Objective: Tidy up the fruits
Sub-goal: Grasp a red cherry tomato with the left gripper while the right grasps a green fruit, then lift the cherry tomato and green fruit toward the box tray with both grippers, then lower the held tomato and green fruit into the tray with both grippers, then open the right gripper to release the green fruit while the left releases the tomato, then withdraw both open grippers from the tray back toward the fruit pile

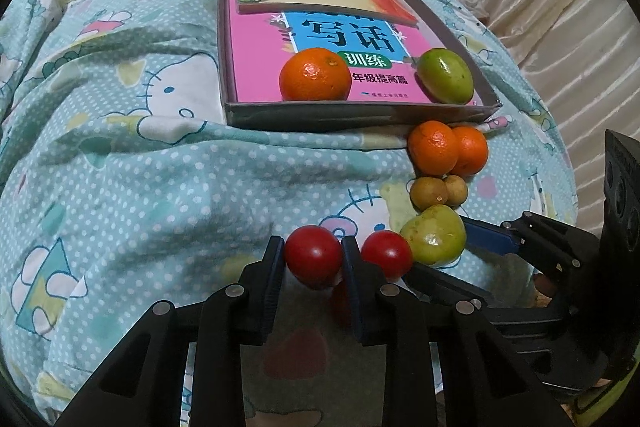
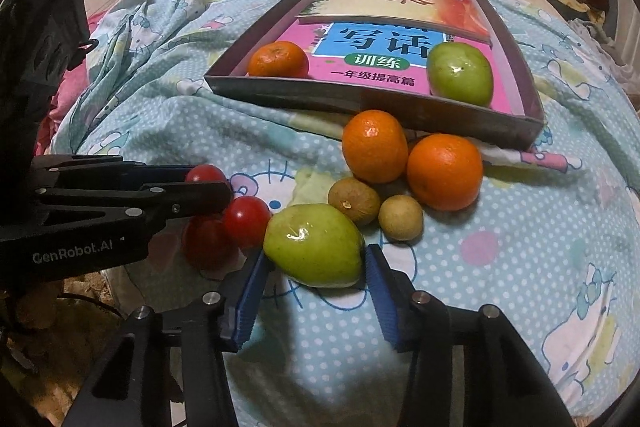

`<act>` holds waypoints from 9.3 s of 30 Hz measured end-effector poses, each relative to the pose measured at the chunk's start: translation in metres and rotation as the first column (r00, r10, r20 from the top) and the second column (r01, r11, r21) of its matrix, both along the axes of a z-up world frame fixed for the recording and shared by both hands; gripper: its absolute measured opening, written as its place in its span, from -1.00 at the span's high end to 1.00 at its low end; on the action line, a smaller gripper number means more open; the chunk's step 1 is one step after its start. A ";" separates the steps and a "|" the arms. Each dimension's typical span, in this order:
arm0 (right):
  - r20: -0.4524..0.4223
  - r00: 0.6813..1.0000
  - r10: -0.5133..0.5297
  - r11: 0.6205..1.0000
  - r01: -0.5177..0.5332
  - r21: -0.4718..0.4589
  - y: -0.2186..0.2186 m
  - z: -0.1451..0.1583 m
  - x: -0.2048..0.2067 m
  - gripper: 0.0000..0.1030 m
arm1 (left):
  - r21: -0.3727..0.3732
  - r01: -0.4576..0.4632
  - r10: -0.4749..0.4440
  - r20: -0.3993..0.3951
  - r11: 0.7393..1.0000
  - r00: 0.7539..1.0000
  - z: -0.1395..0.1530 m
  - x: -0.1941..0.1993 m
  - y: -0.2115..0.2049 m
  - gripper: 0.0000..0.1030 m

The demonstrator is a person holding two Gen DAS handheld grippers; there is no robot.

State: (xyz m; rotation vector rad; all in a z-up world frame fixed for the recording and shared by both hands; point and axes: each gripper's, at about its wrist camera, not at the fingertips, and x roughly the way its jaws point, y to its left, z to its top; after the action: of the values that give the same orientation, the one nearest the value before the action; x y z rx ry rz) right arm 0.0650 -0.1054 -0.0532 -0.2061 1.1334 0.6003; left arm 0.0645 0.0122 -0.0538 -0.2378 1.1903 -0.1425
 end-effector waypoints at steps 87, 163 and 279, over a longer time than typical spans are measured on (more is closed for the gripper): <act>0.295 0.905 -0.306 0.951 0.273 0.148 -0.076 0.057 0.064 0.04 | -0.005 0.009 -0.007 0.265 1.000 0.964 0.057 0.058 -0.038 0.44; 0.293 0.944 -0.150 0.988 0.132 0.082 -0.040 0.035 0.089 0.03 | 0.054 0.010 -0.023 0.251 0.998 0.968 0.033 0.082 -0.035 0.44; 0.341 0.895 -0.289 0.940 0.198 0.277 -0.078 0.083 0.064 -0.75 | -0.036 -0.115 0.121 0.306 0.993 0.944 0.072 0.027 0.010 -0.45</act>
State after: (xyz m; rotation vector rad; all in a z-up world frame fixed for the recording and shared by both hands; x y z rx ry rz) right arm 0.1291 -0.1836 0.0296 0.0294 0.6907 0.4400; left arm 0.0918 0.0220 0.0180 -0.2908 0.8617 -0.0813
